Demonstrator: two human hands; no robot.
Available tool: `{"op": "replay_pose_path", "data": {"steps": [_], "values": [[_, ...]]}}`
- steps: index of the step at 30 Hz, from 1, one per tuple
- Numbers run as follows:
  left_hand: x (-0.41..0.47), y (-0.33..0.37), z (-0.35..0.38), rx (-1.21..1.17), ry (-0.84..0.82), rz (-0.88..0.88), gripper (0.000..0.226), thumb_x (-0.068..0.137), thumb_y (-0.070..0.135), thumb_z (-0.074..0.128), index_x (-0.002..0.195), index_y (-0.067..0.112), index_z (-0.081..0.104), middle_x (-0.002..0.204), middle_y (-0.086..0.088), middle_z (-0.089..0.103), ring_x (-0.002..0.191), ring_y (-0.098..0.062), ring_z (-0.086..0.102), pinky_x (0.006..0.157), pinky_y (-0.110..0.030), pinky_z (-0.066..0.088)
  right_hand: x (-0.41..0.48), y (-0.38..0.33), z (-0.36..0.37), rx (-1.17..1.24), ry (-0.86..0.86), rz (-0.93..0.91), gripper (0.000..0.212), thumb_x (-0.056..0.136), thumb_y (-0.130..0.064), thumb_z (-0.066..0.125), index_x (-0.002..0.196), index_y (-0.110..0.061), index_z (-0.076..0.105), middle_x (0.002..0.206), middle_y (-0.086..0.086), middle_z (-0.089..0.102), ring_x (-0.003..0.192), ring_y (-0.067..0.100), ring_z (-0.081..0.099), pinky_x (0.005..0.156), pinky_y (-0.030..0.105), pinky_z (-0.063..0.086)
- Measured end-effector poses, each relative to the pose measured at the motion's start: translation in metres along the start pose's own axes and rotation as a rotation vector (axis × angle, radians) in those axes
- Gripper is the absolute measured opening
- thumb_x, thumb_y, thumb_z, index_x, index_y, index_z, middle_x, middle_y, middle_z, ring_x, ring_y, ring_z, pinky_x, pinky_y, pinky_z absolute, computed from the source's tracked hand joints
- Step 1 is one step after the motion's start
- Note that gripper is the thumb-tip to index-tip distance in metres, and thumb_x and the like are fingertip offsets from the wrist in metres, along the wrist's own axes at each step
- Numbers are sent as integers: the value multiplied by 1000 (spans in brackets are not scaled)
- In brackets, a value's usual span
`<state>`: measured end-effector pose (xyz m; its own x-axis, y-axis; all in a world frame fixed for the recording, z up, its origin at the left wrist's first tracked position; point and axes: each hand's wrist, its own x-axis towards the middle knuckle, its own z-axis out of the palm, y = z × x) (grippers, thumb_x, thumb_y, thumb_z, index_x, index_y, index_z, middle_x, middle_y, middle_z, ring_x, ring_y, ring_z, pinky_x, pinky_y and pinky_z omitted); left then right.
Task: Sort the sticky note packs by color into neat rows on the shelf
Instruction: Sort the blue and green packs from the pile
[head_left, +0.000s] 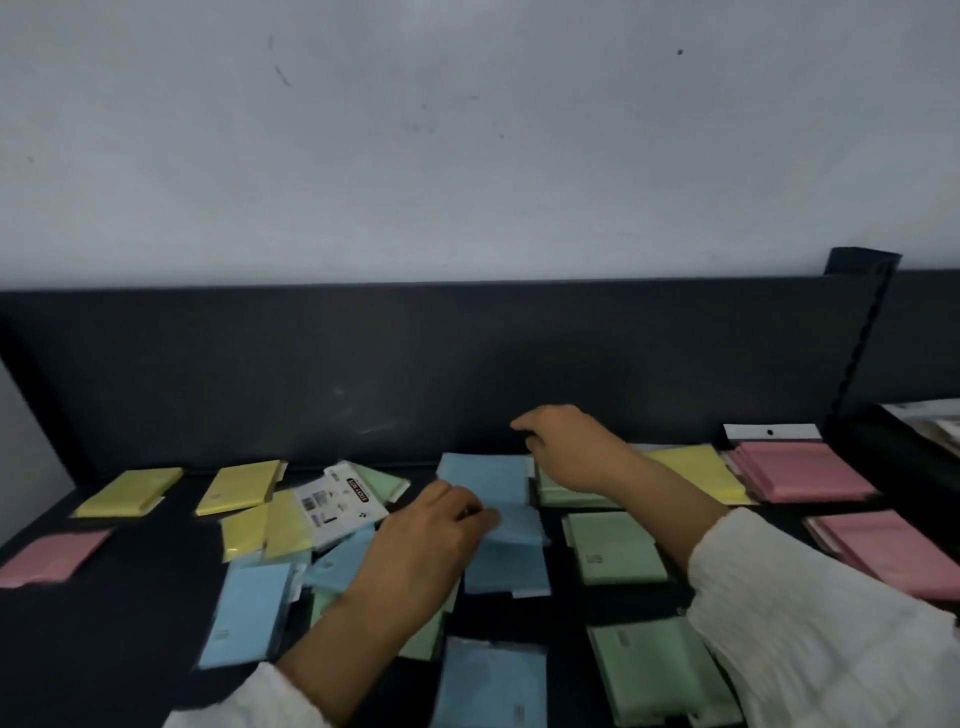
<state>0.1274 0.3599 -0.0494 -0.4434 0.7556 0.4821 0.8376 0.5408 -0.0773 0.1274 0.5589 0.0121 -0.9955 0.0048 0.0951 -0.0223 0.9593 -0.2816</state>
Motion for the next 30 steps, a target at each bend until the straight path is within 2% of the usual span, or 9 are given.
{"op": "replay_pose_path", "data": {"steps": [2, 4, 5, 7, 14, 19, 24, 26, 30], "values": [[1, 2, 5, -19, -114, 4, 33, 75, 34, 44, 96, 28, 69, 85, 6, 63, 80, -14, 61, 43, -22, 48, -3, 2, 0, -2, 0, 2, 42, 97, -12, 39, 139, -16, 41, 142, 9, 44, 122, 27, 47, 102, 40, 43], [2, 3, 9, -41, -248, 7, 60, 76, 58, 25, 108, 26, 65, 105, 3, 60, 98, -16, 58, 63, -30, 53, -5, 2, 1, -15, -7, 0, 42, 97, -12, 38, 139, -15, 42, 140, 10, 45, 122, 28, 48, 102, 41, 42], [2, 3, 9, -45, -324, 12, 73, 73, 67, 18, 115, 25, 61, 114, 3, 56, 107, -16, 52, 73, -32, 52, -5, 2, 1, -22, -8, -4, 42, 97, -12, 38, 138, -15, 42, 140, 10, 46, 122, 28, 47, 102, 41, 42], [0, 1, 10, -60, -341, 39, 82, 70, 74, 16, 122, 26, 57, 121, 4, 52, 113, -16, 48, 82, -32, 49, -5, 0, 3, -22, -7, -9, 41, 97, -12, 38, 138, -15, 43, 140, 9, 46, 123, 27, 47, 103, 41, 41], [-24, -28, -13, -138, -174, -34, 61, 83, 61, 29, 120, 24, 61, 117, 6, 62, 105, -14, 57, 80, -27, 51, 2, -34, 12, -18, -29, -103, 41, 98, -17, 40, 139, -17, 42, 144, 4, 42, 128, 23, 43, 106, 33, 37], [-69, -80, -49, -37, -142, -158, 46, 84, 56, 34, 97, 30, 70, 94, 14, 68, 85, -7, 64, 59, -16, 49, 14, -84, 25, -11, -58, -162, 42, 97, -20, 45, 139, -17, 42, 144, 5, 42, 129, 23, 43, 107, 33, 36], [-121, -142, -71, -38, -180, -353, 63, 80, 66, 24, 115, 30, 62, 118, 12, 59, 108, -9, 55, 83, -27, 51, 28, -137, 49, -11, -106, -171, 40, 93, -24, 51, 133, -18, 49, 131, 5, 53, 114, 22, 53, 94, 33, 45], [-139, -164, -78, -30, -163, -359, 49, 88, 59, 38, 120, 29, 60, 122, 12, 58, 111, -8, 53, 89, -24, 46, 34, -156, 60, -3, -130, -165, 40, 93, -25, 50, 132, -19, 50, 130, 6, 55, 111, 21, 54, 89, 29, 46], [-177, -210, -90, -20, -152, -422, 40, 89, 48, 49, 122, 27, 59, 123, 11, 59, 113, -8, 52, 91, -19, 40, 49, -200, 81, -25, -149, -149, 43, 93, -25, 50, 136, -18, 46, 135, 5, 51, 117, 22, 52, 97, 35, 45]]}}
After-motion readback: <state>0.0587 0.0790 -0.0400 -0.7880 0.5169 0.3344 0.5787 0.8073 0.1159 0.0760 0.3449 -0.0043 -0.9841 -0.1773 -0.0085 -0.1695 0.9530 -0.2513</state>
